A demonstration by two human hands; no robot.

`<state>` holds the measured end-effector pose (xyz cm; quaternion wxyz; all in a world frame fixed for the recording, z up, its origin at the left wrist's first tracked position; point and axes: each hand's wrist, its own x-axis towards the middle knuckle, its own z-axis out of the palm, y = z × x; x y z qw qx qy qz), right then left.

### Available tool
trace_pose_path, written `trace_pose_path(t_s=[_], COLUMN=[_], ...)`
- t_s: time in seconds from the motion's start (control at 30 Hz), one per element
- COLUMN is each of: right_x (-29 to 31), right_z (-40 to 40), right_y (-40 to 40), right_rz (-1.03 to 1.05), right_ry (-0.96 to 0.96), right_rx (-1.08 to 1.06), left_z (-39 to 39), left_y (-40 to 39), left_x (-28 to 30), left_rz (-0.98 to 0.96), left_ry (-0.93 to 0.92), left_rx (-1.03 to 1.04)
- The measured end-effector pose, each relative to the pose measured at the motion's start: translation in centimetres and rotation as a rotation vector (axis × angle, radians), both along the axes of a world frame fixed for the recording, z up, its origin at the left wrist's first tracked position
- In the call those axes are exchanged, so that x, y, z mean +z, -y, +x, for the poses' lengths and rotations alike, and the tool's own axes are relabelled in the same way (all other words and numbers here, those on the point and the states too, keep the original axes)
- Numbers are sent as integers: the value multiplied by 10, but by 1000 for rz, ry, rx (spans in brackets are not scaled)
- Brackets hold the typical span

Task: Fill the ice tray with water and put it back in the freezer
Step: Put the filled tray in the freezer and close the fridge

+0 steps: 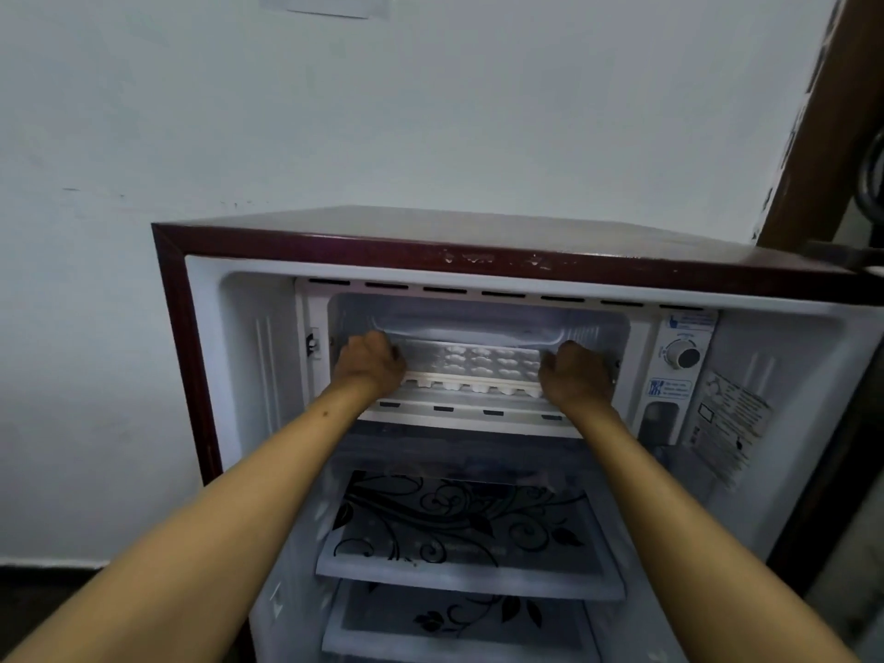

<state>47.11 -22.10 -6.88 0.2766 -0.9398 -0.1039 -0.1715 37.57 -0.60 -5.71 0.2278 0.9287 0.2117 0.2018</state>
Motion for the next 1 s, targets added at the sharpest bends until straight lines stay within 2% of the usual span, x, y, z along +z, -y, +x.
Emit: trace_pose_path(t_s=[0.13, 0.3, 0.53, 0.77, 1.0], right_x=[10, 22, 28, 26, 31], right_z=[-28, -94, -202, -286, -353], right_y=[5, 18, 41, 70, 120], right_rz=[17, 199, 216, 284, 387], right_ry=[-30, -81, -17, 7, 120], right_rx=[74, 161, 175, 136, 9], left_z=[-32, -93, -181, -240, -280], left_y=[25, 66, 110, 139, 195], left_x=[1, 7, 19, 20, 21], left_rz=[8, -35, 83, -26, -121], left_ry=[-18, -5, -99, -35, 62], left_rx=[-65, -103, -164, -196, -389])
